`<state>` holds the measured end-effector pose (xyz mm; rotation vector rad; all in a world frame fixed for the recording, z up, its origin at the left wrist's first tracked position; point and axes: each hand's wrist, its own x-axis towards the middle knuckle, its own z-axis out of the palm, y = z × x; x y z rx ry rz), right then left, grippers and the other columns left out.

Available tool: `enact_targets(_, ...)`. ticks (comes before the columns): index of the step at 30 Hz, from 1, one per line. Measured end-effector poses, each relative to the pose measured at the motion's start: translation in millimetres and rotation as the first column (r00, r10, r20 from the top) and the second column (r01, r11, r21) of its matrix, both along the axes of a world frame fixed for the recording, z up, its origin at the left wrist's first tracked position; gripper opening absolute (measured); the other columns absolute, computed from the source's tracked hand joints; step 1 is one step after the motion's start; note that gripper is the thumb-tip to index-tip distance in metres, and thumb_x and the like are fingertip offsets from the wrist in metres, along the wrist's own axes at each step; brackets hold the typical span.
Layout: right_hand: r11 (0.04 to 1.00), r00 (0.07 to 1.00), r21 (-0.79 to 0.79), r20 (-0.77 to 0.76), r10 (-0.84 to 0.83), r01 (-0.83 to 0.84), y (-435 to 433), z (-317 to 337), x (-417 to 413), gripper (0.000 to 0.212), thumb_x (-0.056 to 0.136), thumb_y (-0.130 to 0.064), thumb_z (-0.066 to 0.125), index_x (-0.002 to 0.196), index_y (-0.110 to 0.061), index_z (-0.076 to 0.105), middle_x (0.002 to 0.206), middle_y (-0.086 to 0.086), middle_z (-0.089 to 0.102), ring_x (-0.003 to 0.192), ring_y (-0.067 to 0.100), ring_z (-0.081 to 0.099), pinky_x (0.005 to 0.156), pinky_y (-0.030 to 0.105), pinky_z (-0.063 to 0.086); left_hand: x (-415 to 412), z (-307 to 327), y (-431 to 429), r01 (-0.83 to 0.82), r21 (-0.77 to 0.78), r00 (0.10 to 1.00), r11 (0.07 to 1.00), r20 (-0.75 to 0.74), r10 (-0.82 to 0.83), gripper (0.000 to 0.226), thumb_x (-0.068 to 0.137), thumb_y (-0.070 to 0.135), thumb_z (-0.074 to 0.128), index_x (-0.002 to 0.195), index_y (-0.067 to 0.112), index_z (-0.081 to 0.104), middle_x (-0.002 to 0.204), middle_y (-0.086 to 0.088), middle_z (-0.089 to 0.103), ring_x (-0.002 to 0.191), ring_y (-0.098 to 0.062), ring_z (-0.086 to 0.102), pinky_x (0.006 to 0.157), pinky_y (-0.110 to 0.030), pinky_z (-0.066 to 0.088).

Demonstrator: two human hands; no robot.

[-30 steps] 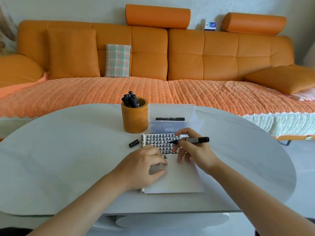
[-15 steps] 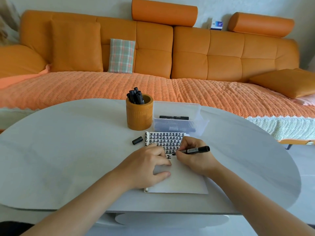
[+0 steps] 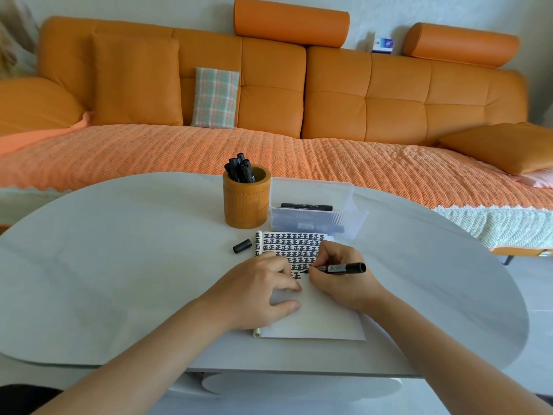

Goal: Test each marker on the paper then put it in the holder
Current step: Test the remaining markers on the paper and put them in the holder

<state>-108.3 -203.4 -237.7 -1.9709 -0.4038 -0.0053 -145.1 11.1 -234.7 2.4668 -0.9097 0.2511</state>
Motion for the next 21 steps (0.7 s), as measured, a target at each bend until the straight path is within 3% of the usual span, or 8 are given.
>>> enact_targets(17, 0.999, 0.999, 0.010, -0.003, 0.042, -0.042, -0.6, -0.9, 1.1, 0.017, 0.069, -0.011, 0.065, 0.065, -0.006, 0.049, 0.066, 0.000, 0.053, 0.058, 0.013, 0.045, 0.053, 0.030, 0.035, 0.7, -1.6, -0.4, 0.002, 0.016, 1.000, 1.000, 0.010, -0.002, 0.036, 0.083, 0.055, 0.056, 0.106, 0.031, 0.071, 0.092, 0.013, 0.047, 0.088, -0.003, 0.041, 0.070, -0.024, 0.043)
enact_targets(21, 0.998, 0.999, 0.041, 0.018, 0.045, -0.045, -2.0, -2.4, 1.1, 0.015, 0.074, -0.012, 0.067, 0.068, -0.007, 0.053, 0.070, 0.010, 0.056, 0.062, 0.016, 0.049, 0.058, 0.035, 0.038, 1.8, -2.4, -0.6, 0.003, 0.012, 1.000, 1.000, 0.015, -0.003, 0.037, 0.083, 0.055, 0.055, 0.106, 0.030, 0.071, 0.092, 0.013, 0.048, 0.089, -0.003, 0.041, 0.072, -0.025, 0.043)
